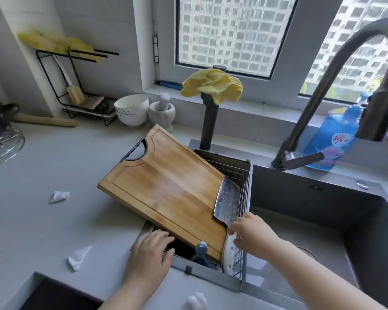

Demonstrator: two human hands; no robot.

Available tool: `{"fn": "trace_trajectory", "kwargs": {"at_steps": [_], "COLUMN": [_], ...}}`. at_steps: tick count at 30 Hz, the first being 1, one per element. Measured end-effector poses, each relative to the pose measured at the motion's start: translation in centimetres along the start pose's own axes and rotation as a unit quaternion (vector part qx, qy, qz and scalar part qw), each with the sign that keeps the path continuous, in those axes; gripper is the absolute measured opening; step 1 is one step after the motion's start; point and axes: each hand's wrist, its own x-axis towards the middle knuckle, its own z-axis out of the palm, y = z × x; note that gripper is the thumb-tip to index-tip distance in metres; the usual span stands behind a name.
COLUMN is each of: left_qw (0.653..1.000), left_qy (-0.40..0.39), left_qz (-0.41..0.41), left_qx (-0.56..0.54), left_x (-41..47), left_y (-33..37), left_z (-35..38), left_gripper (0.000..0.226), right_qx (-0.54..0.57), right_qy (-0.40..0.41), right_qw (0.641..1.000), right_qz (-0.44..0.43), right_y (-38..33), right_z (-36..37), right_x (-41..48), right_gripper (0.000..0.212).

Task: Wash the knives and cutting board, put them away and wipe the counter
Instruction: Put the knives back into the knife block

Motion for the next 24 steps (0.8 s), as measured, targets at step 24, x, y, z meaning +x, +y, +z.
{"fn": "trace_trajectory", "kwargs": {"at_steps": [24], "left_qw": [0.992], "left_qy": [0.069], "left_qz": [0.03], "left_qx": [0.099], "left_x": [0.4], "left_y": [-0.5], "left_z": [1.8], "left_gripper": [0.032], "right_qx": [-0.274], "right_qy": [-0.201], "right_qw": [0.922], "right_qz": [-0.186], "right_y": [-3.6], "right_z": [3.8], "right_x": [4.8], "right_gripper": [0.05]}}
